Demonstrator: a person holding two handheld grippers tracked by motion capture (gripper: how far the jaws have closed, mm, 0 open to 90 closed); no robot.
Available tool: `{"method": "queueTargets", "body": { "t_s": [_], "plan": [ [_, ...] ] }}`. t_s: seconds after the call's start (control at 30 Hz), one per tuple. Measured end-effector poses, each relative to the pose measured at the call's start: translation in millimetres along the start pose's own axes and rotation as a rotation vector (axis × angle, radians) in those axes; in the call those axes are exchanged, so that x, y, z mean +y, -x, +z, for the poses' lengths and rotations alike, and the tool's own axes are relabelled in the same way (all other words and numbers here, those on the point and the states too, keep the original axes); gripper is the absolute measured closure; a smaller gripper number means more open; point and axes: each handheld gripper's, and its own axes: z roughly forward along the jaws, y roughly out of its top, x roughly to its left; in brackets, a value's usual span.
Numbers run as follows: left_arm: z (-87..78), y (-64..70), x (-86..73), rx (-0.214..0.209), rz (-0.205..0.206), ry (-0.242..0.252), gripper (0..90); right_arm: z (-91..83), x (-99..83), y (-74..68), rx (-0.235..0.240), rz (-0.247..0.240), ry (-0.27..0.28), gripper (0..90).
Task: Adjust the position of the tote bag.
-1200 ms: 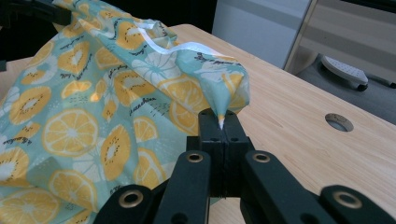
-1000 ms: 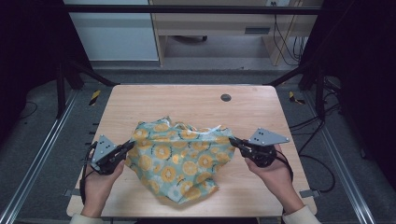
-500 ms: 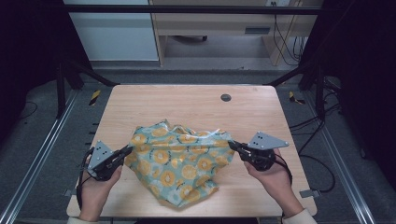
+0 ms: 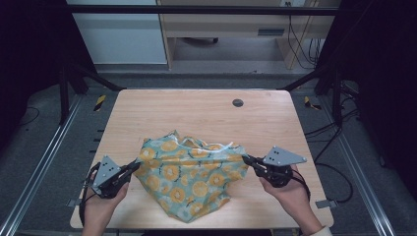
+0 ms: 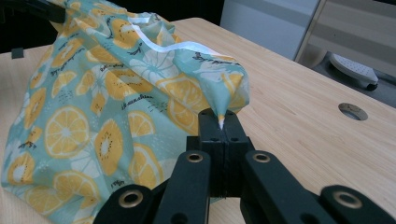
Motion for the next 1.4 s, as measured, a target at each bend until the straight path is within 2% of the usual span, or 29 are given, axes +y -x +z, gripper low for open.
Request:
{"method": "queueTargets", "body": {
  "t_s": [0.2,0.37,0.7,0.8,0.87,0.97,1.17,1.4],
  "plan": [
    [-4.2,2.3,-2.3,-0.013,0.006,-0.003,90.0,-4.0,-4.1,-3.0,0.013,0.003,0.010,90.0],
    [-1.1,3.4,-9.8,-0.057,0.026,-0.044,90.0,-5.0,-12.6,-4.2,0.018,0.013,0.001,90.0],
    [4.2,6.0,-19.6,-0.091,0.058,-0.121,90.0,-3.3,-26.7,-5.1,0.043,0.033,-0.013,90.0],
    [6.1,6.2,-21.9,-0.096,0.074,-0.147,90.0,-2.2,-29.9,-5.5,0.054,0.035,-0.017,90.0],
    [7.7,5.7,-23.4,-0.100,0.071,-0.158,90.0,-1.7,-31.6,-5.6,0.064,0.033,-0.020,90.0],
    [8.9,6.3,-24.6,-0.090,0.084,-0.173,90.0,-0.3,-34.6,-6.7,0.082,0.030,-0.029,90.0],
    [14.4,8.4,-28.3,-0.093,0.124,-0.241,90.0,3.9,-41.2,-8.6,0.114,0.018,-0.061,90.0],
    [20.3,7.1,-32.4,-0.087,0.144,-0.312,90.0,10.0,-47.6,-10.3,0.148,0.009,-0.106,90.0]
  ]
}}
